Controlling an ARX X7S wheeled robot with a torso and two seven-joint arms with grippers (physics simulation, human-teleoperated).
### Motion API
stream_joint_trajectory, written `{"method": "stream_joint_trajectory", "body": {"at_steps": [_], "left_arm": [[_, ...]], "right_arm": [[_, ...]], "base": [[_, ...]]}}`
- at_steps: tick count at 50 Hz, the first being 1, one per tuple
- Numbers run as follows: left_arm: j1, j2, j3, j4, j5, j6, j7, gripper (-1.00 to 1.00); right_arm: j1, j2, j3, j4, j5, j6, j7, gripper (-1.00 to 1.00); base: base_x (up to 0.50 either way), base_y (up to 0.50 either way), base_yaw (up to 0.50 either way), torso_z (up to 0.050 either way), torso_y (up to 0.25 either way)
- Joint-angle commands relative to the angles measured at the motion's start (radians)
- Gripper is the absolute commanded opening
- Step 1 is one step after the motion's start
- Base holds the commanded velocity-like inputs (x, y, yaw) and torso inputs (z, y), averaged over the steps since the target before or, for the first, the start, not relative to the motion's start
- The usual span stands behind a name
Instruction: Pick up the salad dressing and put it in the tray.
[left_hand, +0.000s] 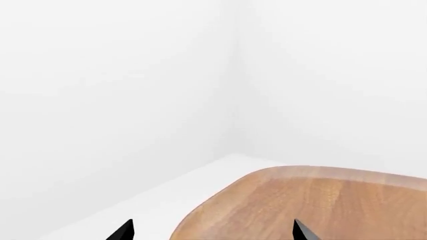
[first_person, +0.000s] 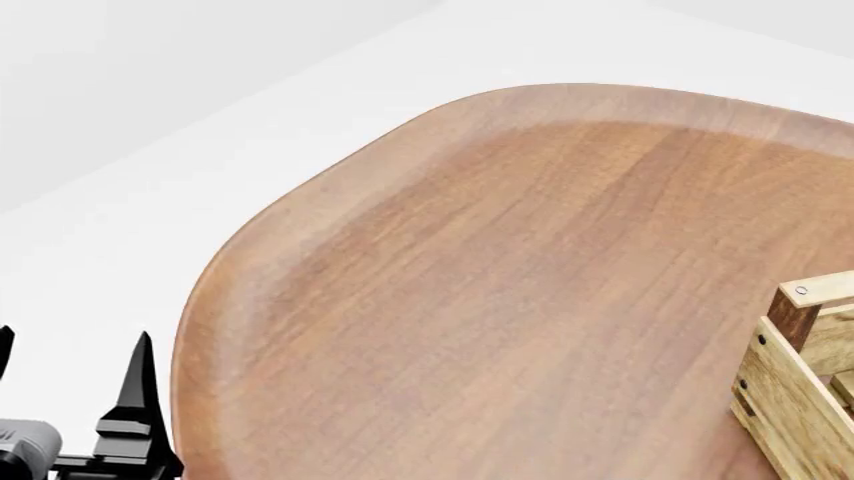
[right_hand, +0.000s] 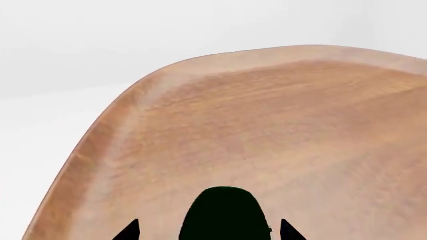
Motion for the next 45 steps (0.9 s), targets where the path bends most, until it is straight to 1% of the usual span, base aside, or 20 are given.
{"method": "stream_joint_trajectory", "body": {"at_steps": [1,4,13,14,21,35,45], "left_arm": [[0.001,-0.001,0.006,-0.004,0.001,0.005,-0.003,1.00],[0.000,-0.001,0.007,-0.006,0.001,0.007,-0.003,1.00],[0.000,-0.005,0.008,-0.003,-0.002,0.005,-0.007,1.00],[0.000,-0.004,0.008,-0.005,-0.002,0.007,-0.007,1.00],[0.000,-0.006,0.009,-0.007,-0.003,0.009,-0.008,1.00],[0.000,-0.009,0.012,-0.009,-0.003,0.014,-0.012,1.00],[0.000,-0.011,0.012,-0.008,-0.008,0.016,-0.015,1.00]], "right_arm": [[-0.038,0.002,-0.004,0.021,-0.027,-0.030,0.022,1.00],[-0.036,-0.009,-0.014,0.068,-0.050,-0.054,0.025,1.00],[-0.017,-0.035,-0.008,0.157,-0.045,-0.077,0.019,1.00],[-0.015,-0.038,-0.009,0.168,-0.047,-0.082,0.017,-1.00],[-0.023,-0.034,-0.015,0.150,-0.052,-0.084,0.022,-1.00],[-0.054,0.000,-0.001,0.013,-0.046,-0.056,0.062,-1.00],[-0.080,0.054,0.062,-0.186,0.012,0.003,0.111,-1.00]], "base": [[0.00,0.00,0.00,0.000,0.000],[0.00,0.00,0.00,0.000,0.000],[0.00,0.00,0.00,0.000,0.000],[0.00,0.00,0.00,0.000,0.000],[0.00,0.00,0.00,0.000,0.000],[0.00,0.00,0.00,0.000,0.000],[0.00,0.00,0.00,0.000,0.000]]}}
